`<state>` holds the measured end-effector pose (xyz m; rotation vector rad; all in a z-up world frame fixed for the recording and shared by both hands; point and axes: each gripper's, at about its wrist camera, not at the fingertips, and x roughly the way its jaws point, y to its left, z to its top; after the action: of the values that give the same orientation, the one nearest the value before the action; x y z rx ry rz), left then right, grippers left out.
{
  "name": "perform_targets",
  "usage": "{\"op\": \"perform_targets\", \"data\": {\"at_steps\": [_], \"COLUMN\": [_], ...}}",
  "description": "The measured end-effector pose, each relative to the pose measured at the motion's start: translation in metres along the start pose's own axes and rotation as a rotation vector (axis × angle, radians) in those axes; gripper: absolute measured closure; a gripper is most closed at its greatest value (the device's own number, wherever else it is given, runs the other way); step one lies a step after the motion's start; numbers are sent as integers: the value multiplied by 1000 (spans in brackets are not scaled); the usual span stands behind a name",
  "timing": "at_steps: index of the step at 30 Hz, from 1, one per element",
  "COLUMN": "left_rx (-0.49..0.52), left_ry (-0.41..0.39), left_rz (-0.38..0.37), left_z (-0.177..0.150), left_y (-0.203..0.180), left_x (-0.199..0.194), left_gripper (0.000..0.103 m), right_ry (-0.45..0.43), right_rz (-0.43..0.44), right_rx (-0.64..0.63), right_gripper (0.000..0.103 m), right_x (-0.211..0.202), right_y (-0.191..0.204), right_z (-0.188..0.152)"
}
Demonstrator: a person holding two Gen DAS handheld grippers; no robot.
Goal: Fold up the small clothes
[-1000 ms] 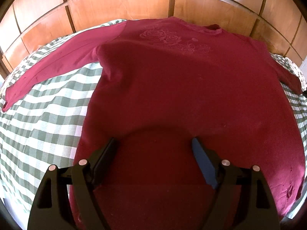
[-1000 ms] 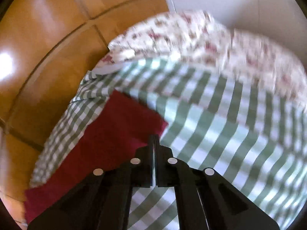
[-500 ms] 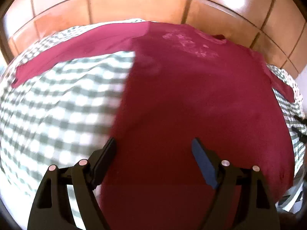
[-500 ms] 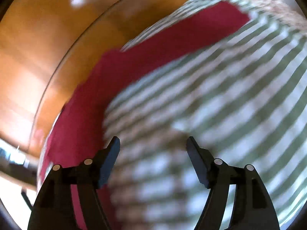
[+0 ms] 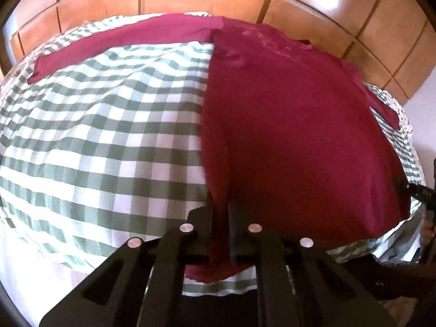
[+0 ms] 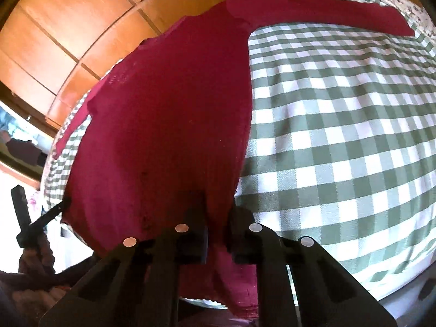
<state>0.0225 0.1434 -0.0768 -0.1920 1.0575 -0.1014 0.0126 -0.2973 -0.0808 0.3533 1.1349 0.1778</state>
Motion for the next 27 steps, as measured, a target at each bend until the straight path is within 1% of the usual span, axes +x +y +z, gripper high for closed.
{"op": "perform_targets", "data": {"at_steps": [2, 4, 6, 8, 9, 10, 11, 12, 13, 14, 15, 16, 17, 18, 19, 21, 22, 24, 26, 27], "left_rx": [7, 16, 19, 1, -4, -1, 6, 9, 2, -8, -14, -10, 3, 16, 30, 68, 98, 142, 167, 179], "left_ry": [-9, 3, 32, 49, 46, 29, -3, -33, -57, -75, -99, -118, -137, -149, -160, -164, -159, -135, -102, -87], "left_rz": [-13, -10, 2, -2, 2, 25, 57, 72, 71, 66, 62, 57, 47, 43, 41, 17, 19, 28, 26, 26], "left_z": [-2, -11, -18, -18, -15, -12, -9, -5, 3, 10, 19, 27, 37, 45, 55, 68, 76, 86, 90, 90], "left_y": [3, 8, 10, 14, 14, 13, 12, 12, 12, 11, 8, 4, -4, -11, -21, -43, -58, -77, -93, -98], "left_x": [-9, -15, -11, -7, -8, -13, -20, -26, -31, -34, -36, -37, -36, -34, -30, -19, -9, 10, 26, 34], "left_gripper": [97, 97, 97, 90, 85, 69, 59, 58, 58, 57, 56, 55, 52, 50, 45, 42, 40, 39, 39, 39], "right_ry": [-28, -60, -45, 9, 20, 7, 2, -1, 0, 1, -9, -25, -52, -76, -117, -166, -200, -254, -312, -342], "right_rz": [-22, -12, -22, -51, -57, -47, -35, -15, 11, 20, 28, 29, 26, 23, 7, -24, -45, -79, -111, -111], "right_rx": [-22, -37, -50, -44, -42, -30, -16, -2, 9, 19, 42, 66, 98, 122, 158, 223, 280, 367, 484, 550], "right_gripper": [95, 95, 95, 95, 95, 95, 95, 90, 82, 80, 75, 65, 60, 52, 51, 51, 51, 51, 51, 51], "right_x": [-11, -29, -33, -18, -12, -10, -11, -13, -15, -17, -20, -25, -29, -33, -36, -42, -44, -48, -51, -54], "right_y": [5, 6, -1, -8, -11, -12, -14, -16, -21, -26, -34, -44, -52, -57, -64, -85, -102, -128, -166, -186], "right_z": [-2, -6, -10, -18, -22, -24, -23, -22, -22, -21, -17, -14, -8, -3, 6, 24, 36, 56, 80, 92]}}
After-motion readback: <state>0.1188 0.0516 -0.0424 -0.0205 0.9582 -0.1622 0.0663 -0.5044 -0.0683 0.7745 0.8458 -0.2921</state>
